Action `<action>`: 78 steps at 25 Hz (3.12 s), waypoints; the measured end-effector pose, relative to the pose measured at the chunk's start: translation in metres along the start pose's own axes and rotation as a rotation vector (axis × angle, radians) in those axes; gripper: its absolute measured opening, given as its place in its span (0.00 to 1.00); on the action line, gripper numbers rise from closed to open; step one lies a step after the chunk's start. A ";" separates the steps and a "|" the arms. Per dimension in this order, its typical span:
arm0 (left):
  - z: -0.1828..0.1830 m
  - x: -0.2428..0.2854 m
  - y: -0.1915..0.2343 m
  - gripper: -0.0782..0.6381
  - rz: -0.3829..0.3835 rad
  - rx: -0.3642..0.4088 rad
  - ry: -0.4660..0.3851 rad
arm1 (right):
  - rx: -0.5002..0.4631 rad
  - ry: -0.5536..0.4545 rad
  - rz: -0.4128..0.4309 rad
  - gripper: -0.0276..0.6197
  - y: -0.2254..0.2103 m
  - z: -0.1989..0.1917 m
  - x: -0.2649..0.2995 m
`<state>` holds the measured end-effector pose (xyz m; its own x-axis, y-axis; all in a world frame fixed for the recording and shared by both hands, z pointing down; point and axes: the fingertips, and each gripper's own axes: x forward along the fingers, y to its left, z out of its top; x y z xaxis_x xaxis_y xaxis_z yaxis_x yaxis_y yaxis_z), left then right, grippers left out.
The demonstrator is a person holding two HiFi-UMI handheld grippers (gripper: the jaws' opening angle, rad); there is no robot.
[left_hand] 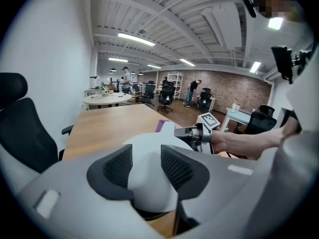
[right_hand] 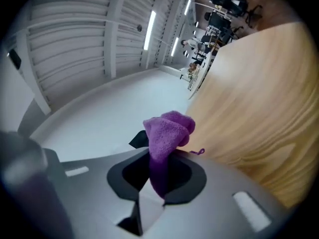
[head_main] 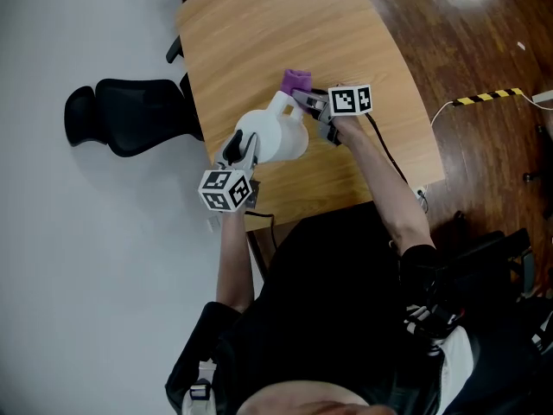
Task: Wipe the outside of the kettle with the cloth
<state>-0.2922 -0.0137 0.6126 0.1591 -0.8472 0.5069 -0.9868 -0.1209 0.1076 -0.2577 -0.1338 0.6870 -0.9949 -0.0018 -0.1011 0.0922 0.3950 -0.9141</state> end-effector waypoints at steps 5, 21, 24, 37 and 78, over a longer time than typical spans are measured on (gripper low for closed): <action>0.000 -0.005 0.032 0.17 -0.199 0.118 -0.012 | 0.088 -0.031 0.026 0.11 0.011 -0.028 -0.016; 0.010 0.018 0.010 0.16 0.114 0.244 0.110 | -0.035 -0.218 0.231 0.12 0.036 -0.100 -0.055; 0.011 0.015 0.011 0.16 0.136 0.260 0.100 | 0.005 -0.035 -0.077 0.12 -0.035 -0.134 -0.056; 0.015 0.011 0.003 0.15 0.180 0.313 0.060 | 0.056 -0.106 -0.095 0.11 -0.035 -0.087 -0.042; 0.009 0.015 -0.016 0.13 -0.057 0.340 -0.003 | 0.104 0.049 0.300 0.11 0.090 -0.140 -0.028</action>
<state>-0.2748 -0.0289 0.6109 0.2145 -0.8357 0.5055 -0.9301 -0.3328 -0.1555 -0.2279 0.0307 0.6629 -0.9233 0.1460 -0.3552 0.3828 0.2751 -0.8819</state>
